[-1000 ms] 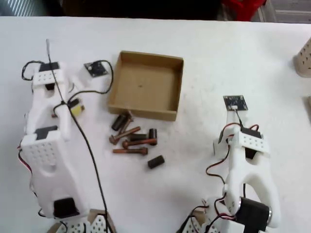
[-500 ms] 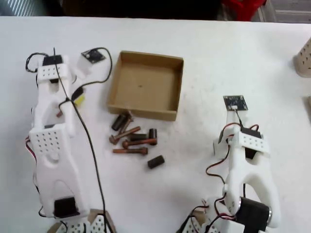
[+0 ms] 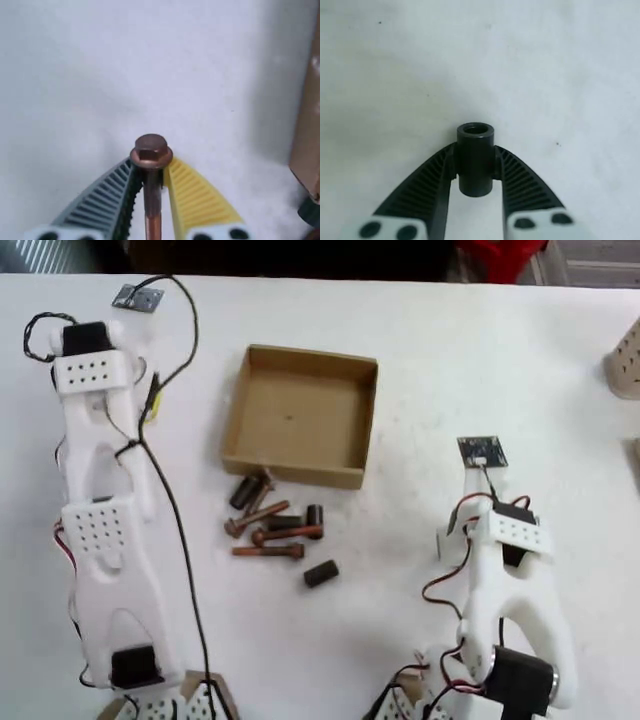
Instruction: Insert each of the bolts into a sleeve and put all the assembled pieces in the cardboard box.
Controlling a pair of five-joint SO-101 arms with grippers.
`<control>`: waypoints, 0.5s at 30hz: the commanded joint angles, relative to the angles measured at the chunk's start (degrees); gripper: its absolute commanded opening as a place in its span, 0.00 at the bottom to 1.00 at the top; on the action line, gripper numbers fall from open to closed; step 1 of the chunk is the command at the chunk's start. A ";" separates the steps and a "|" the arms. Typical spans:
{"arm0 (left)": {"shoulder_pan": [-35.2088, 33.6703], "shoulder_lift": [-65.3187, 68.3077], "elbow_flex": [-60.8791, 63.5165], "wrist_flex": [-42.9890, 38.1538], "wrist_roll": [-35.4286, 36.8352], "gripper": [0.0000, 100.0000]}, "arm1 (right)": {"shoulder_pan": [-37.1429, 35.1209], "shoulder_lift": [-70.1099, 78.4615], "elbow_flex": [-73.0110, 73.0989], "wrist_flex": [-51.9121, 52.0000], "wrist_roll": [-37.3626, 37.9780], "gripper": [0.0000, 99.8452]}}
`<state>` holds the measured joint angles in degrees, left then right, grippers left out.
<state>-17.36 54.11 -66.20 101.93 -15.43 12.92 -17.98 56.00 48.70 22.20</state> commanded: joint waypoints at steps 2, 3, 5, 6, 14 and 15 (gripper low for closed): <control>-0.22 -6.20 2.11 0.62 2.90 0.02 | -0.84 -0.31 -2.64 -0.31 -0.35 0.02; 0.04 -7.87 3.87 0.53 2.99 0.02 | -0.84 -0.31 -2.64 -0.31 -0.35 0.02; 0.40 -11.65 7.38 0.44 2.99 0.02 | -0.84 -0.31 -2.64 -0.40 -0.35 0.02; 0.66 -13.85 9.49 0.44 3.08 0.02 | -0.84 -0.31 -2.64 -0.48 -0.35 0.02; 3.38 -36.97 37.01 -7.47 3.16 0.02 | -0.84 -0.31 -2.64 -0.57 -0.35 0.02; 3.82 -41.19 42.64 -10.46 3.43 0.02 | -0.84 -0.31 -2.64 -0.48 -0.35 0.02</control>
<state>-15.43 26.77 -35.69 97.89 -12.88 12.57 -17.98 56.00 48.70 22.20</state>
